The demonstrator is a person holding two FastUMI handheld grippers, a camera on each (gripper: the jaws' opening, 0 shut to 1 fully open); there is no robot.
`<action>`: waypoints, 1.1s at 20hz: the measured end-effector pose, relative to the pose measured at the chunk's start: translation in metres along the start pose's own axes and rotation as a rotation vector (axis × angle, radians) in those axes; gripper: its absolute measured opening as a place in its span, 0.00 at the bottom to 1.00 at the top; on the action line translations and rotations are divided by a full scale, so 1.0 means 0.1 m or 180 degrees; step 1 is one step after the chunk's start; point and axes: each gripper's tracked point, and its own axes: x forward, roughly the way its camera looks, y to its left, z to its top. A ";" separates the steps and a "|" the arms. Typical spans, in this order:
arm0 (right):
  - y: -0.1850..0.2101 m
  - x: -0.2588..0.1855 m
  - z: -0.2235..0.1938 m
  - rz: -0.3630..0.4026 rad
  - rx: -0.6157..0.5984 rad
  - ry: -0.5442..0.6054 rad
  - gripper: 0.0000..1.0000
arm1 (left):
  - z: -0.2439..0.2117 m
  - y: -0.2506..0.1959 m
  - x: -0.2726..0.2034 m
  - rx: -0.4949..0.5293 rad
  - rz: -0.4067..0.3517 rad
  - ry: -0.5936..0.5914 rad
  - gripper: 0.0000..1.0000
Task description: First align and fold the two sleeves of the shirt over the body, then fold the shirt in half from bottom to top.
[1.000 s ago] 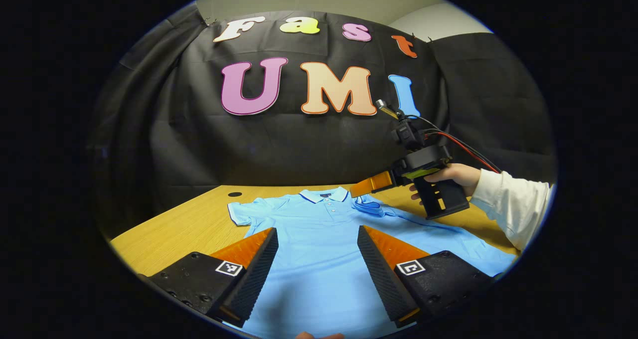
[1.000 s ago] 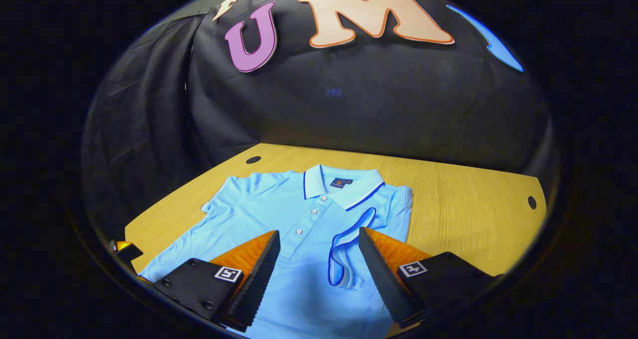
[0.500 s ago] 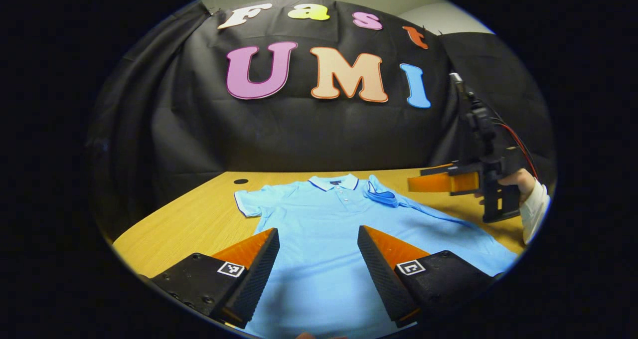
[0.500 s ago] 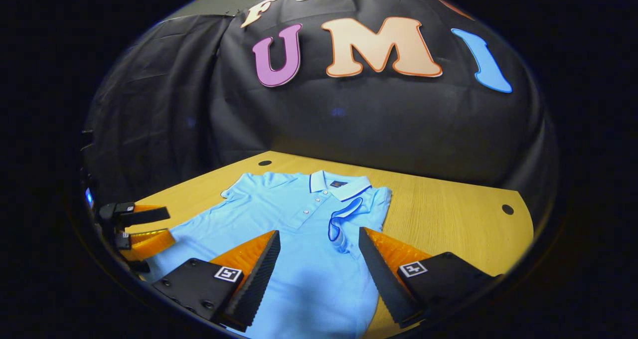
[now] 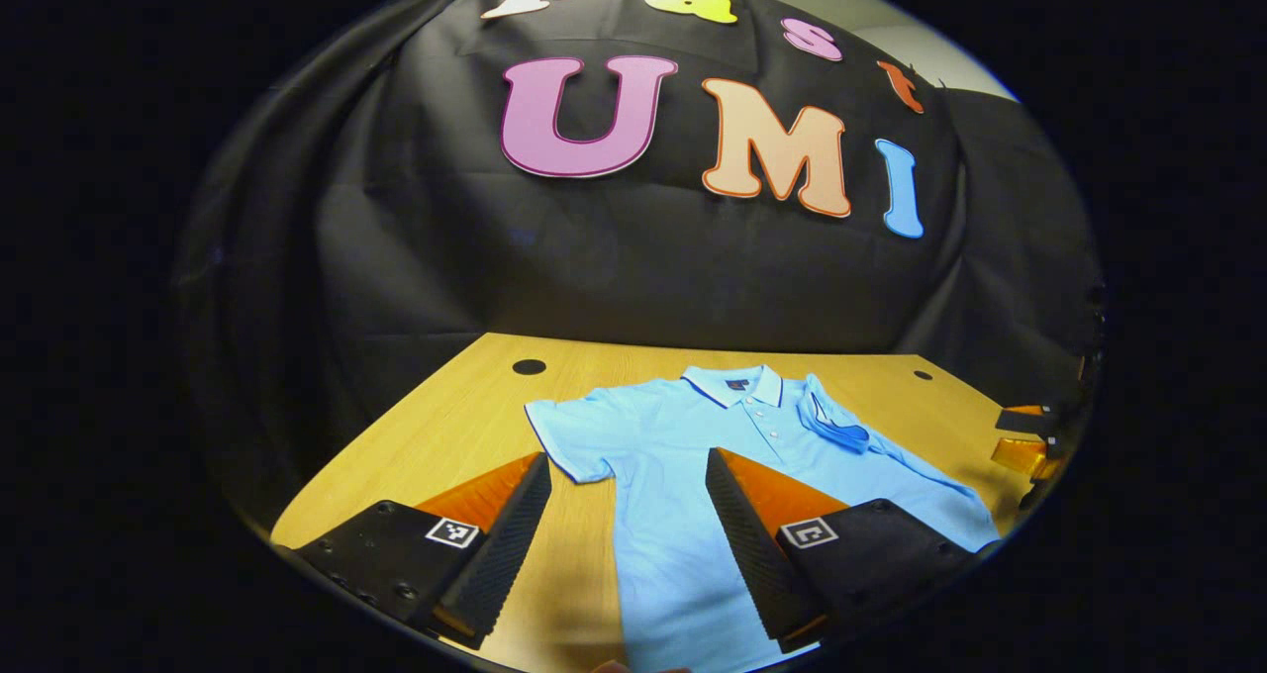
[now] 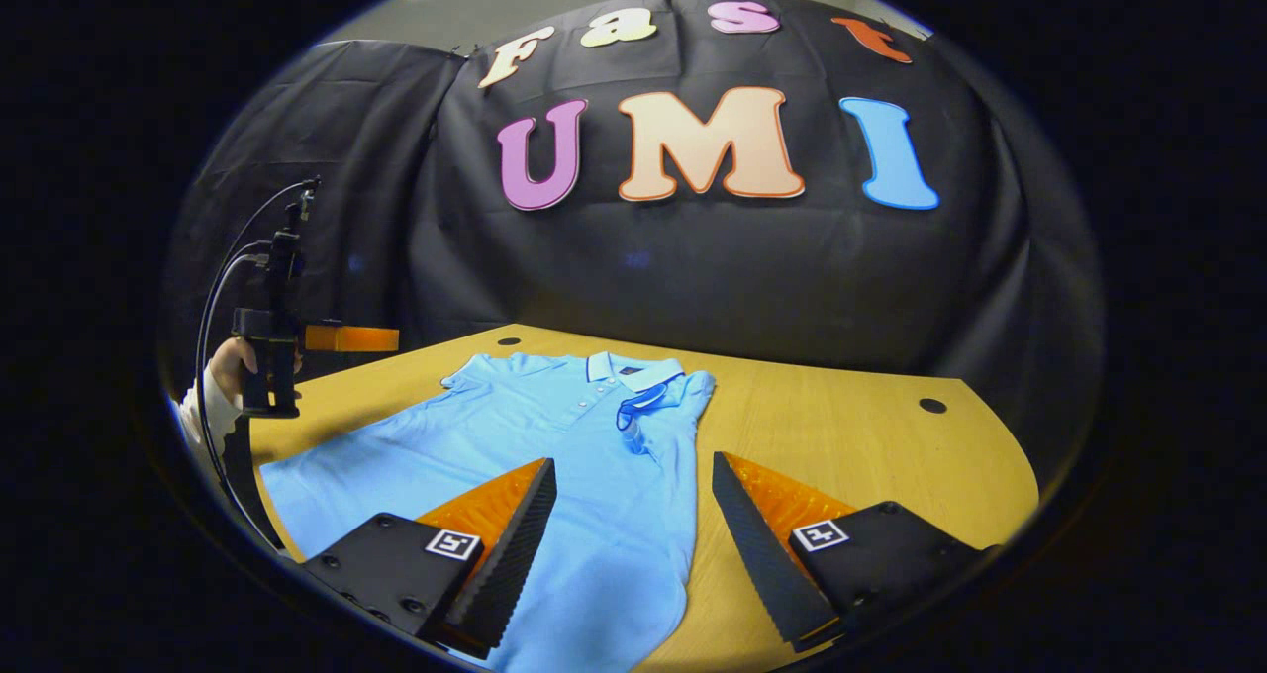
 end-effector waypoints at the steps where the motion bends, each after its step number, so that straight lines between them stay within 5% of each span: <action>1: -0.01 -0.06 0.01 -0.0031 0.0029 -0.0025 0.98 | 0.06 0.03 0.08 -0.0032 -0.0030 0.0030 0.94; 7: 0.02 -0.31 0.08 -0.0084 0.0085 -0.0197 0.98 | 0.20 0.25 0.82 -0.0139 -0.0090 0.0411 0.94; 11: 0.00 -0.38 0.07 -0.0177 -0.0049 -0.0213 0.98 | -0.01 0.48 1.29 -0.0049 0.0135 0.0625 0.94; 22: -0.15 -0.37 0.01 -0.0256 0.0104 -0.0158 0.98 | -0.62 0.72 1.72 0.0109 0.0367 0.1057 0.94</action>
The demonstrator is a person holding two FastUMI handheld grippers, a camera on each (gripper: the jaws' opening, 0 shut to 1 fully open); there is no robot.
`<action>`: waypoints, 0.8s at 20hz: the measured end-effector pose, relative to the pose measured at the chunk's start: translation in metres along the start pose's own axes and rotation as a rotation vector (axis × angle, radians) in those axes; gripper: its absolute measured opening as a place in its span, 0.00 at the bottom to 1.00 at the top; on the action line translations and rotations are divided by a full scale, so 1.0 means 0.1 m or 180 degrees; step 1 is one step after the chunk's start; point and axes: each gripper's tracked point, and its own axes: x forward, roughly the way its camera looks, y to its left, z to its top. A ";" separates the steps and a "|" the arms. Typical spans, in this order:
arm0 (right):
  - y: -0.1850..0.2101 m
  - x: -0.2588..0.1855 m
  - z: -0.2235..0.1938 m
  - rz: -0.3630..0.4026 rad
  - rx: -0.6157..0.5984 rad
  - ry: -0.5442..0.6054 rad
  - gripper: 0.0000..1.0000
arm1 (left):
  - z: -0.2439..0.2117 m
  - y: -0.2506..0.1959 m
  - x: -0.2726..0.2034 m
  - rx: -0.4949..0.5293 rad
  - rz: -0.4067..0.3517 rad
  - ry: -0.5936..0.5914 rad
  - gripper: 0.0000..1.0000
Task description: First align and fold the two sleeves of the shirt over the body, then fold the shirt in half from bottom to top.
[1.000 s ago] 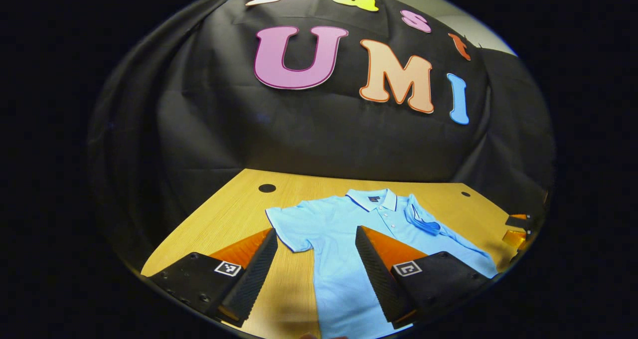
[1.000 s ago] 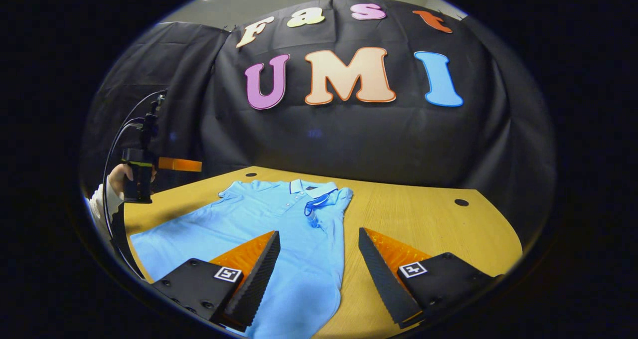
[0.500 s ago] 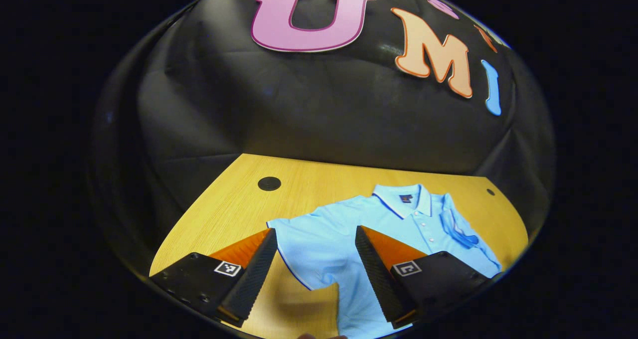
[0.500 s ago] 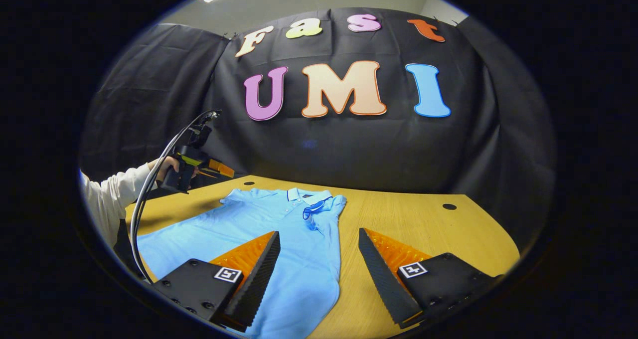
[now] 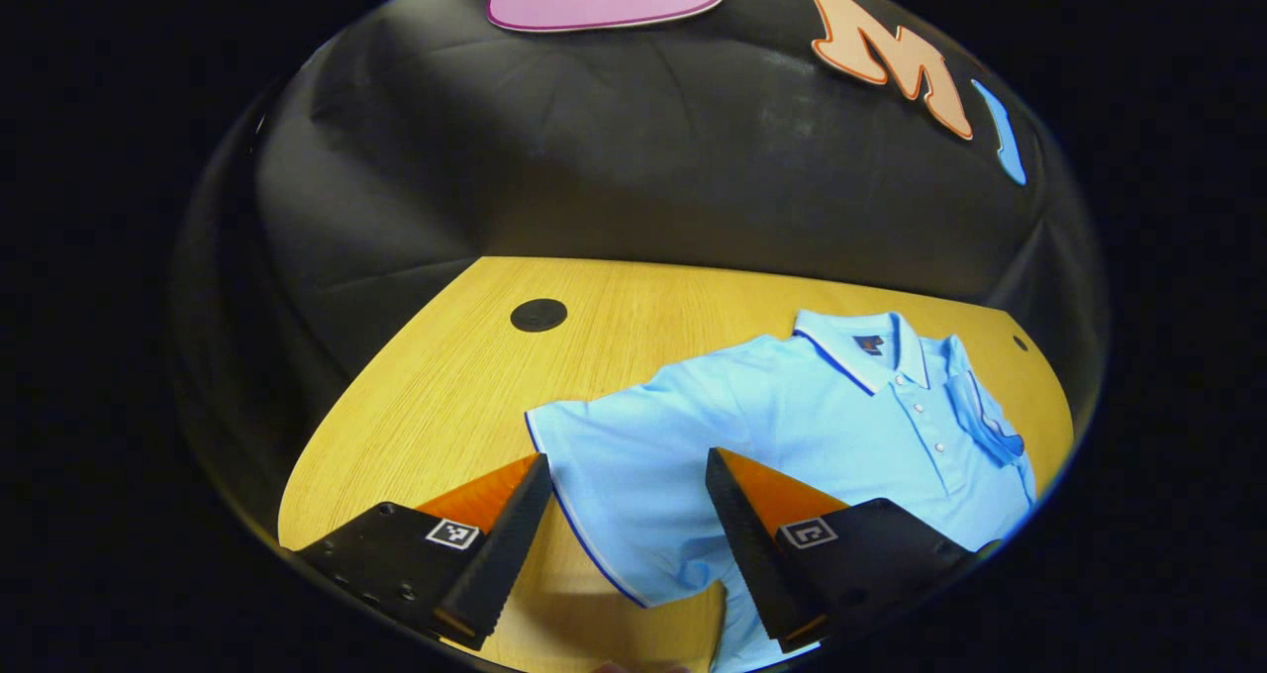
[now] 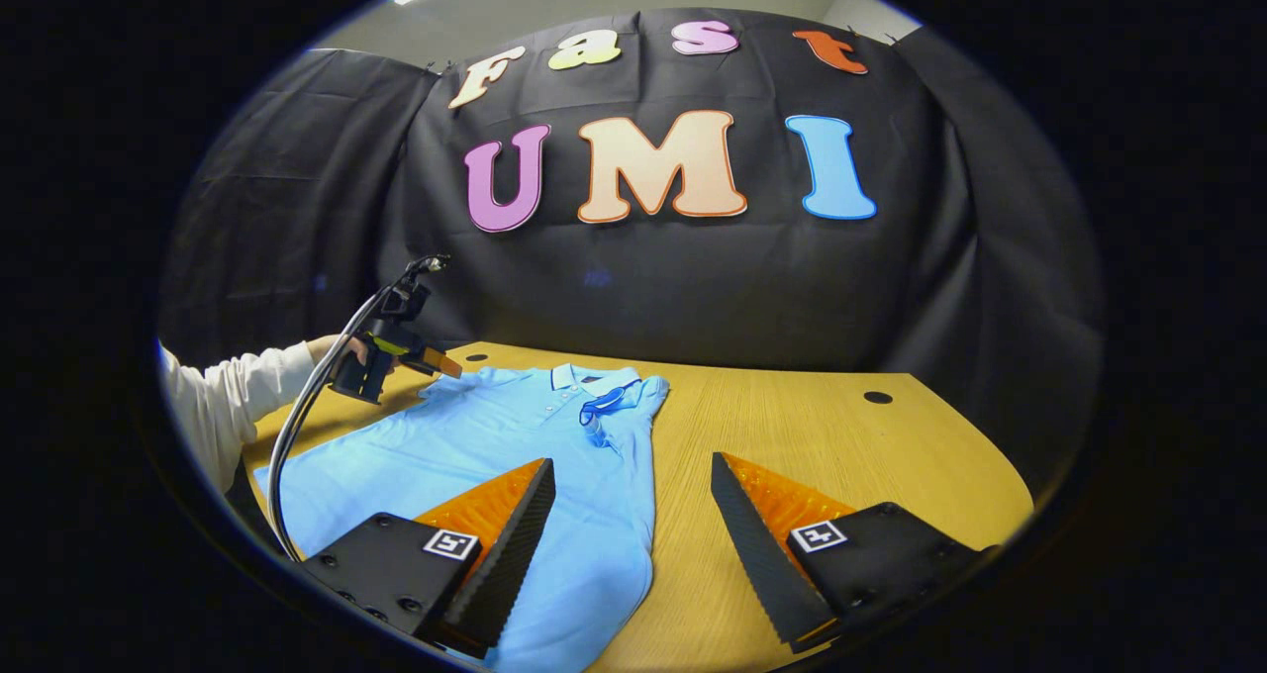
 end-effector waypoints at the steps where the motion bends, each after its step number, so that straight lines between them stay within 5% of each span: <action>1: 0.00 0.00 0.01 0.0009 0.0016 -0.0005 0.99 | -0.03 0.01 0.03 -0.0004 0.0018 0.0025 0.94; 9: -0.05 -0.02 0.00 -0.0020 0.0059 0.0004 0.99 | -0.12 -0.02 0.08 -0.0024 0.0007 0.0112 0.86; 11: -0.04 -0.02 0.00 -0.0007 0.0057 0.0011 0.99 | -0.11 -0.06 0.10 -0.0057 -0.0036 0.0075 0.70; 16: -0.05 -0.03 0.01 -0.0007 0.0056 -0.0010 0.99 | -0.08 -0.16 0.11 -0.0159 -0.0191 0.0012 0.04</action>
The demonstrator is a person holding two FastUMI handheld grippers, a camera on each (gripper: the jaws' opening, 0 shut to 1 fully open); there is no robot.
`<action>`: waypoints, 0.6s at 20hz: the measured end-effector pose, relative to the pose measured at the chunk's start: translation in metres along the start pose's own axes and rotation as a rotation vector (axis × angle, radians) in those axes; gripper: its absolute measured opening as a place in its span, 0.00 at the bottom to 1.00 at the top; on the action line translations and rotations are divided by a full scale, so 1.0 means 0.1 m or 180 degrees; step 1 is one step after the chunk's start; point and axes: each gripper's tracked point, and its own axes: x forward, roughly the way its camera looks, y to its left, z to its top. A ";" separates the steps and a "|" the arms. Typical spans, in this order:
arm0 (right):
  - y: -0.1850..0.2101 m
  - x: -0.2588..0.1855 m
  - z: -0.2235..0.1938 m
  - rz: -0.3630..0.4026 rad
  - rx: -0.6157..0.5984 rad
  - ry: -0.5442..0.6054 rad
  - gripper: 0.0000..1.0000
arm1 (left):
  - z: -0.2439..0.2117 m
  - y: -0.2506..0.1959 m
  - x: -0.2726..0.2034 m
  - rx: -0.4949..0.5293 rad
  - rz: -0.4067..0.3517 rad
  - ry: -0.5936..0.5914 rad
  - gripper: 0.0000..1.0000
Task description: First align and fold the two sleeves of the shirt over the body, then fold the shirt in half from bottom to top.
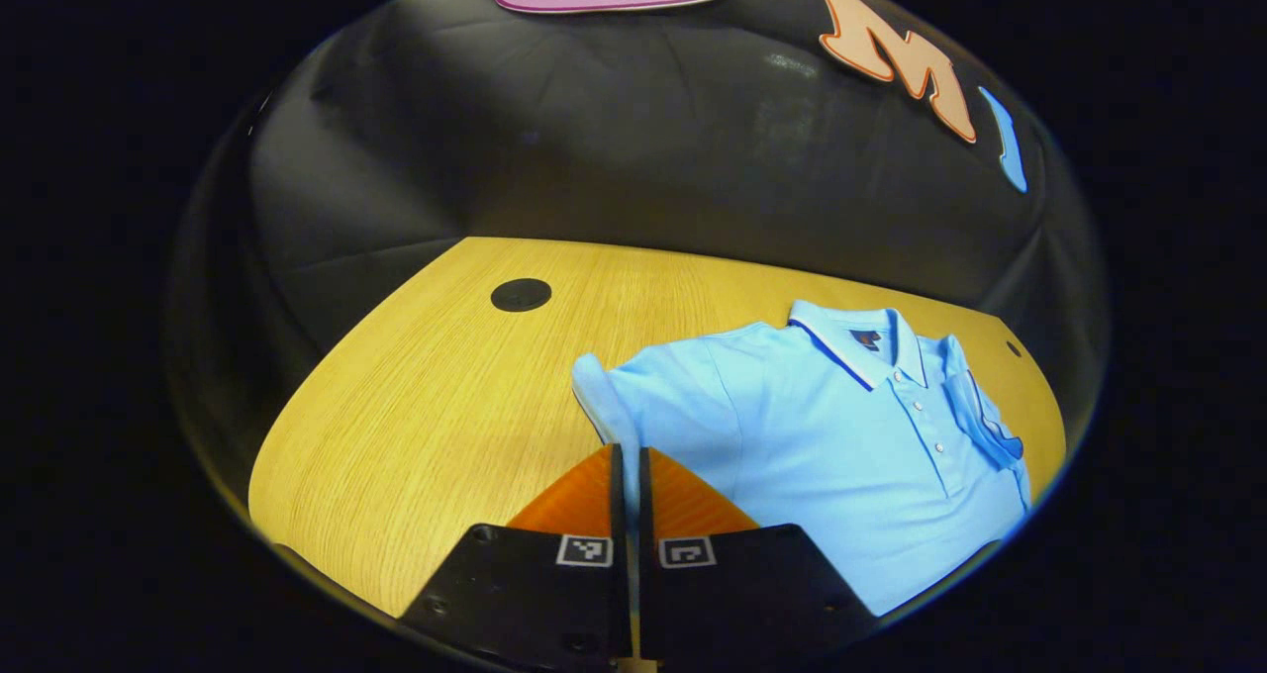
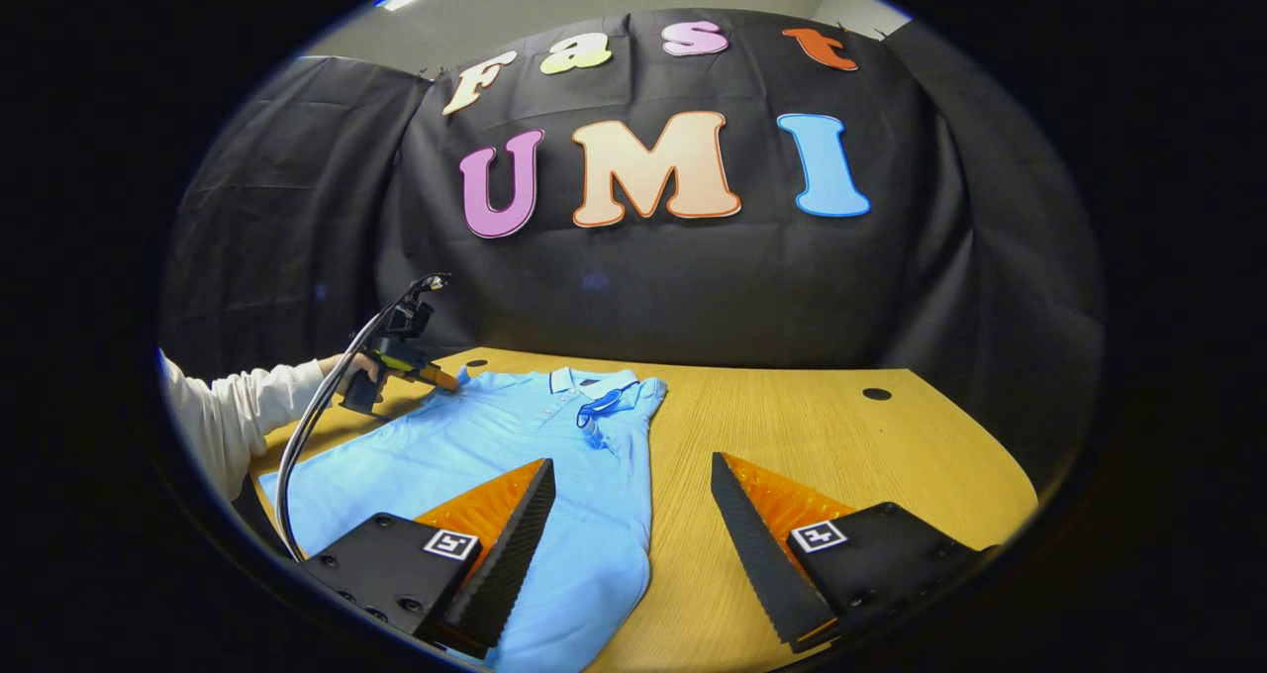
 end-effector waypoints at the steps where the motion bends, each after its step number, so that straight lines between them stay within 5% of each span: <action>1: 0.01 0.00 0.00 0.0003 0.0002 -0.0001 0.99 | -0.01 0.00 -0.01 0.0016 0.0015 0.0030 0.00; 7: 0.02 -0.02 -0.05 0.0026 -0.0006 0.0034 0.98 | 0.08 -0.05 -0.09 0.0224 0.0214 0.0135 0.00; 12: 0.01 0.01 -0.01 0.0038 0.0029 0.0037 0.99 | 0.33 -0.40 -0.23 0.0267 0.0099 0.0036 0.00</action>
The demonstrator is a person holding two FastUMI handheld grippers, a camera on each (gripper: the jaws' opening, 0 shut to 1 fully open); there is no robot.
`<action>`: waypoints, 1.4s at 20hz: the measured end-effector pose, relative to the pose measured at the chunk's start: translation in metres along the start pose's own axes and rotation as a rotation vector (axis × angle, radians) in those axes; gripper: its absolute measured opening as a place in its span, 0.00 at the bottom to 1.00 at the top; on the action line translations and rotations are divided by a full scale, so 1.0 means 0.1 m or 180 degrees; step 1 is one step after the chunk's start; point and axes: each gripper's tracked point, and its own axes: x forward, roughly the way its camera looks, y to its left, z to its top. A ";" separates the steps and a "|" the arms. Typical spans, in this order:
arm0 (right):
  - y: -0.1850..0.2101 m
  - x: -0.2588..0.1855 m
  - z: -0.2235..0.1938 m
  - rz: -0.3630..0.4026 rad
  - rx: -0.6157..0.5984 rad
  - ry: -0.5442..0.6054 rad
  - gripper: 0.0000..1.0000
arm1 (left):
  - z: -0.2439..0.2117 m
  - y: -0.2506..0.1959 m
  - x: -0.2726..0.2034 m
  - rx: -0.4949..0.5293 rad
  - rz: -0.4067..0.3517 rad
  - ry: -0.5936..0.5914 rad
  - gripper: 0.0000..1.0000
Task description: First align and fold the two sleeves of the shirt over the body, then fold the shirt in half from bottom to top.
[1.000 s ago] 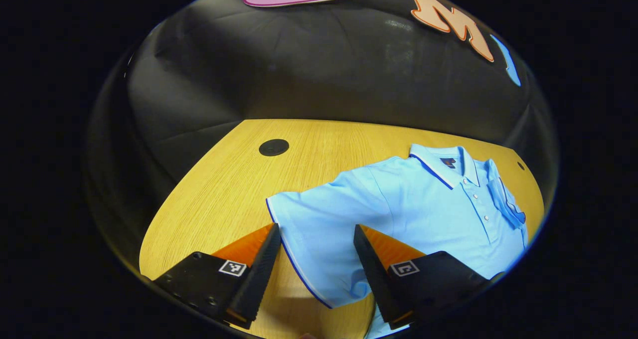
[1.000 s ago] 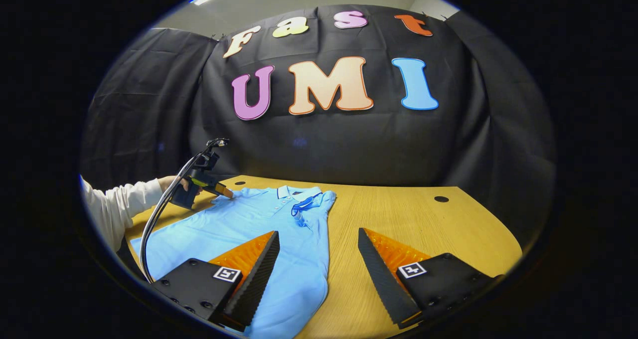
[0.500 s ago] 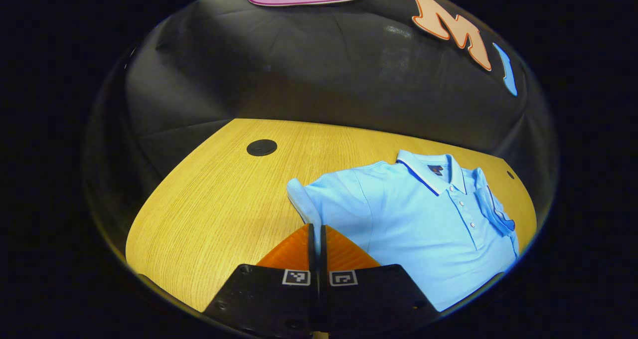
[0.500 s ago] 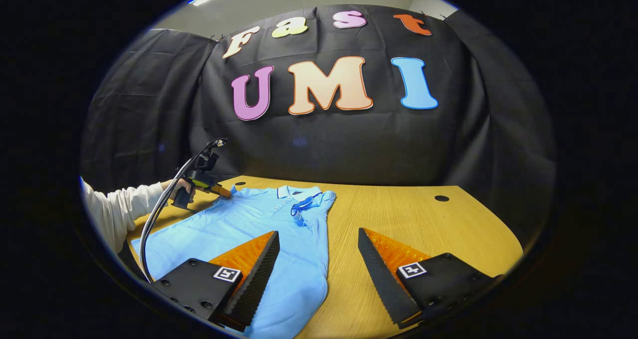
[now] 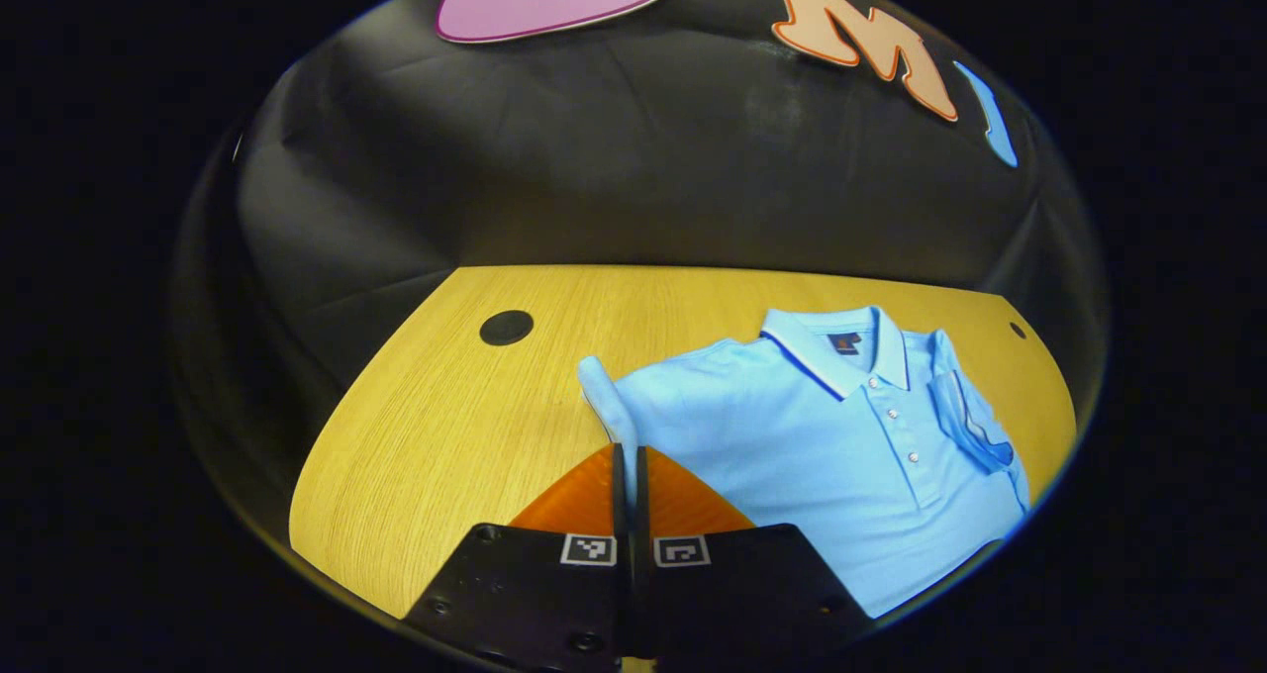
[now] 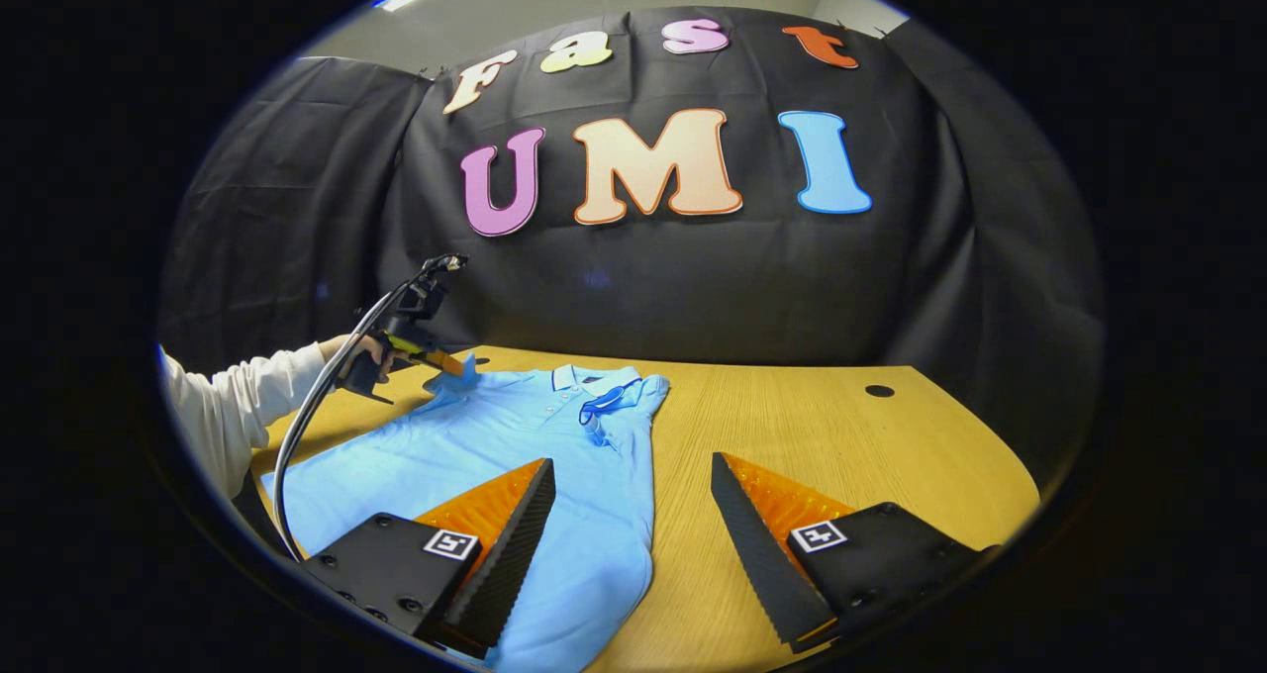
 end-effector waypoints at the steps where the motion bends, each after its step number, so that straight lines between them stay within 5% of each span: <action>1: 0.02 0.02 -0.03 0.0009 0.0015 0.0004 0.99 | 0.05 -0.11 -0.04 -0.0003 -0.0051 -0.0017 0.00; 8: 0.02 0.00 -0.01 0.0025 0.0037 0.0000 0.99 | 0.30 -0.99 -0.19 0.0148 -0.0445 -0.0143 0.00; 15: 0.06 0.00 -0.06 0.0069 0.0058 0.0048 0.99 | 0.05 -1.69 -0.03 0.0321 -0.0745 -0.0008 0.01; 19: 0.06 0.01 -0.10 0.0082 0.0102 0.0088 0.98 | 0.04 -1.96 -0.01 0.0362 -0.0931 -0.0050 0.10; 22: 0.06 0.02 -0.14 0.0088 0.0126 0.0133 0.99 | 0.05 -1.96 -0.10 0.0382 -0.0955 -0.0099 0.68; 24: 0.07 0.02 -0.15 0.0099 0.0134 0.0148 0.98 | 0.05 -1.90 -0.21 0.0406 -0.0941 -0.0149 0.96; 28: 0.13 0.00 -0.18 0.0140 0.0136 0.0177 0.99 | -0.07 -1.69 -0.63 0.0438 -0.0922 -0.0239 0.96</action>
